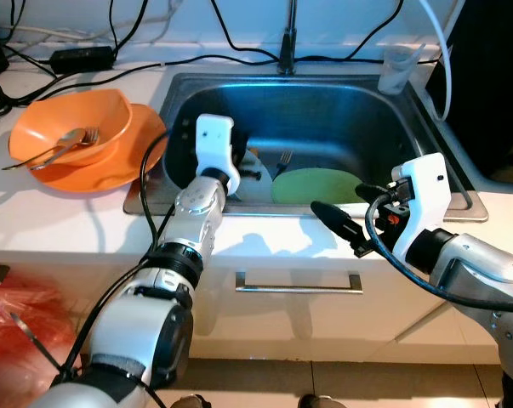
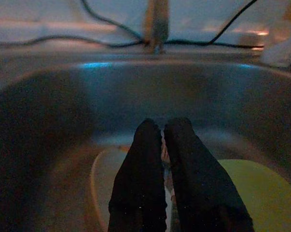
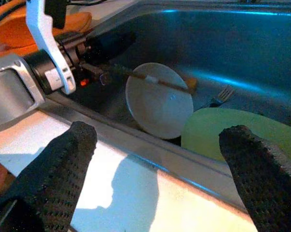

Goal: Kitchen organization

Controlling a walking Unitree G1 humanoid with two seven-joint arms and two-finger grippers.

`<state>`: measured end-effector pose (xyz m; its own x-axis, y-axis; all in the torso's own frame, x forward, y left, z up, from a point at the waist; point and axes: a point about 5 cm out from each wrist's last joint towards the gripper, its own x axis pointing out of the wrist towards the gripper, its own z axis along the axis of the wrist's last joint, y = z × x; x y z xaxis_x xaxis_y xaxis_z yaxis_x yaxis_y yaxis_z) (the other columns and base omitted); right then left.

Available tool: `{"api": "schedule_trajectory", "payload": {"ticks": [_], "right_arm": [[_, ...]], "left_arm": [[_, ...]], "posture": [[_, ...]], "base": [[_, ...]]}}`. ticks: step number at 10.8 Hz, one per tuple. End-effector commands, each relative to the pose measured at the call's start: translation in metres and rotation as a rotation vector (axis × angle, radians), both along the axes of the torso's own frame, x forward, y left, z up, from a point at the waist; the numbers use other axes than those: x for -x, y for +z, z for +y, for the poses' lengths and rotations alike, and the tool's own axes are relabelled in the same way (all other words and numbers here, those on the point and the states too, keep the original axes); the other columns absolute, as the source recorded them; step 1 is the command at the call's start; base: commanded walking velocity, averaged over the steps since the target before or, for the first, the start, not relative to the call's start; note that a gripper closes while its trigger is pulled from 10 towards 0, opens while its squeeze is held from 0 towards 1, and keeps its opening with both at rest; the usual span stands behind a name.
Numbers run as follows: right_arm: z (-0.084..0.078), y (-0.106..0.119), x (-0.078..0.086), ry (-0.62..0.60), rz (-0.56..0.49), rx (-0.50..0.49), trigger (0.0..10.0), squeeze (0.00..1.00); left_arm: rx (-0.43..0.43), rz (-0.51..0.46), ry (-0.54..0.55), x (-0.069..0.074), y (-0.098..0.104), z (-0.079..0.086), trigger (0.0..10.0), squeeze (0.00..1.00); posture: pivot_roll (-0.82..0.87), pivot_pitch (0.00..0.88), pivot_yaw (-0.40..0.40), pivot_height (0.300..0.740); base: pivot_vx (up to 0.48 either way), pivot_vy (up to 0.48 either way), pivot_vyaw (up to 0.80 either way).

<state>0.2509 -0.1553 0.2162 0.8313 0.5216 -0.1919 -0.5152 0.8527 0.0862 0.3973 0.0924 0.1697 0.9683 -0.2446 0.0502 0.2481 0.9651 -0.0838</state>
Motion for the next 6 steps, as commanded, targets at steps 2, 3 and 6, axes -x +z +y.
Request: {"api": "schedule_trajectory", "payload": {"ticks": [2, 3, 6], "right_arm": [[0.0005, 0.0064, 0.0024, 0.004, -0.017, 0.003, 10.0, 0.0], [0.0016, 0.0063, 0.0029, 0.012, -0.012, 0.001, 10.0, 0.0], [0.0045, 0.0034, 0.0052, 0.035, 0.009, 0.008, 10.0, 0.0]], "left_arm": [[0.019, 0.062, 0.039, -0.0037, -0.002, 0.0021, 10.0, 0.0], [0.049, 0.091, 0.063, -0.0044, -0.0036, 0.0023, 10.0, 0.0], [0.125, 0.15, 0.091, -0.0041, -0.0089, 0.0002, 10.0, 0.55]], "posture": [[-0.17, 0.12, 0.051, 0.74], [-0.17, 0.12, 0.05, 0.74], [-0.17, 0.124, 0.045, 0.74]], "base": [[0.0, 0.0, 0.0], [0.0, 0.0, 0.0], [0.0, 0.0, 0.0]]}}
